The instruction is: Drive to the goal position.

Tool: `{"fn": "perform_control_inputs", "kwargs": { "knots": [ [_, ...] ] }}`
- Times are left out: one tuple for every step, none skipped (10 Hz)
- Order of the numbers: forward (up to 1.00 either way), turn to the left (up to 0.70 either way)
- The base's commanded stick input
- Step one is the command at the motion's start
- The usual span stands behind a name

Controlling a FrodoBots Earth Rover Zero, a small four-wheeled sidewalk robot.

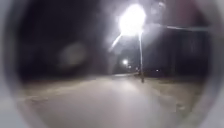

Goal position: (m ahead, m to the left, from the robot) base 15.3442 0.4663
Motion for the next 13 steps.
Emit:
{"fn": "perform_control_inputs", "kwargs": {
  "knots": [
    [1.00,0.00],
    [1.00,0.00],
    [1.00,0.00],
    [1.00,0.00],
    [1.00,0.00],
    [1.00,0.00],
    [1.00,0.00],
    [1.00,0.00],
    [1.00,0.00],
    [1.00,0.00],
    [1.00,0.00],
    [1.00,0.00],
    [1.00,0.00]
  ]
}}
